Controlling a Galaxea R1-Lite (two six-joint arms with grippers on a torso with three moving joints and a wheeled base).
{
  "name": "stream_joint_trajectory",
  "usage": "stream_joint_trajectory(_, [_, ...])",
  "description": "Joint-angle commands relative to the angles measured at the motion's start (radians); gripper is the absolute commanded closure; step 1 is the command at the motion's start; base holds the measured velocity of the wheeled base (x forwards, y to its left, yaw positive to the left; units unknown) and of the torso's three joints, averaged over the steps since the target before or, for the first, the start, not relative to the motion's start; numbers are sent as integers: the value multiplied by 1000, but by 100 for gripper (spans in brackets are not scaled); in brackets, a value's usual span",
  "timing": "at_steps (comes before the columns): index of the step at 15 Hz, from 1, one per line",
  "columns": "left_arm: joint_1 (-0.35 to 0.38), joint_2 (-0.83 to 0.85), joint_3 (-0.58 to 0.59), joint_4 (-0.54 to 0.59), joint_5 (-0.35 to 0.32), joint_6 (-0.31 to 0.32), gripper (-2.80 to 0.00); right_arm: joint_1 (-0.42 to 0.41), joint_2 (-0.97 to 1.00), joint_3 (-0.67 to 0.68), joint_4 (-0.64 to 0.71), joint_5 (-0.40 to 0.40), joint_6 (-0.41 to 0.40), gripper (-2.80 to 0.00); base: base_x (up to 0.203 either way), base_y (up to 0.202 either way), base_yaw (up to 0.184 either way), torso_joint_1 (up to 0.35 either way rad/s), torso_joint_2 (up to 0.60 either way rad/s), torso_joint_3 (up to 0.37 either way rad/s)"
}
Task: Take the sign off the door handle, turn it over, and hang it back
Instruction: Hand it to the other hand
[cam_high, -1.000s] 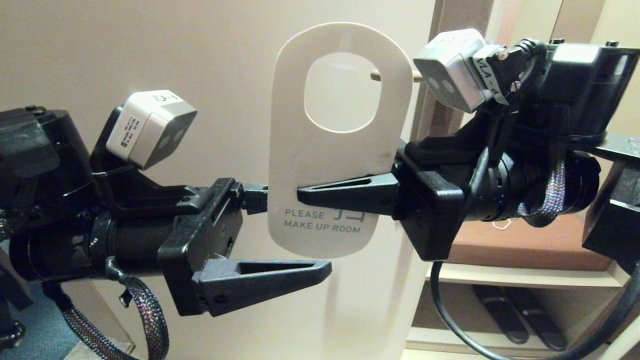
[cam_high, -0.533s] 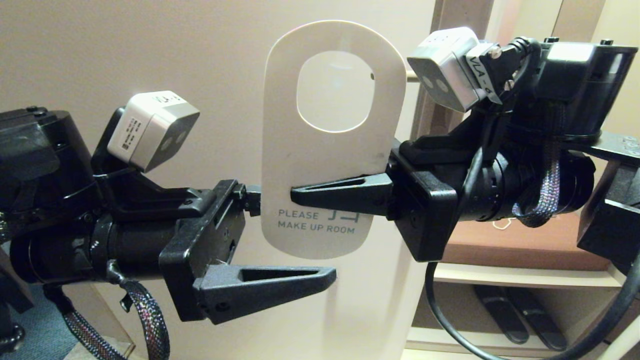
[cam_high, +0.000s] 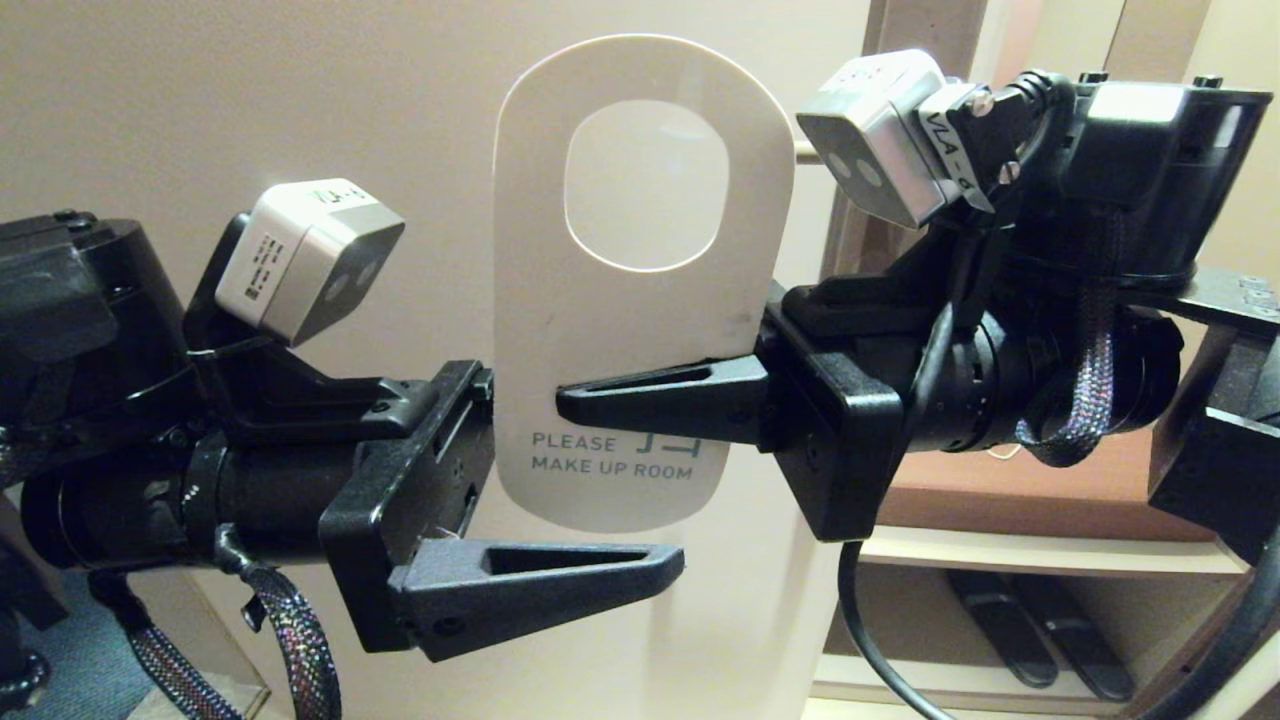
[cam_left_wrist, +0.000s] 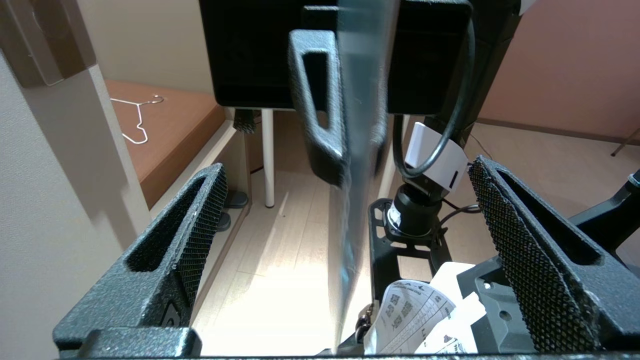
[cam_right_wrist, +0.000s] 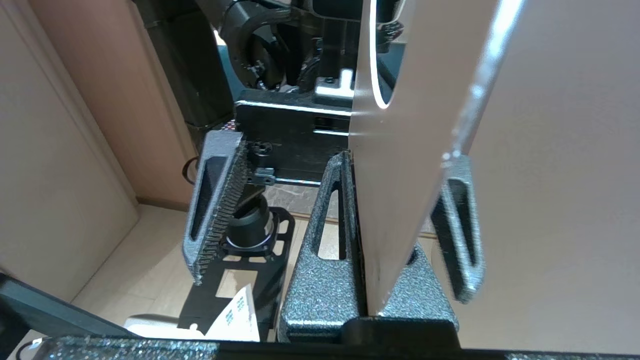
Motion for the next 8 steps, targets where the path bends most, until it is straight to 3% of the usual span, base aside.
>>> stream_joint_trajectory(1, [0,-4,0,-4,-5,-1,-280,5,1,0,-4,5,1,0,0,0,0,0,0,0])
stream_joint_trajectory(8, [1,-5,6,-4,-5,26,-280,7,3,1,-2,5,1,0,0,0,0,0,0,0])
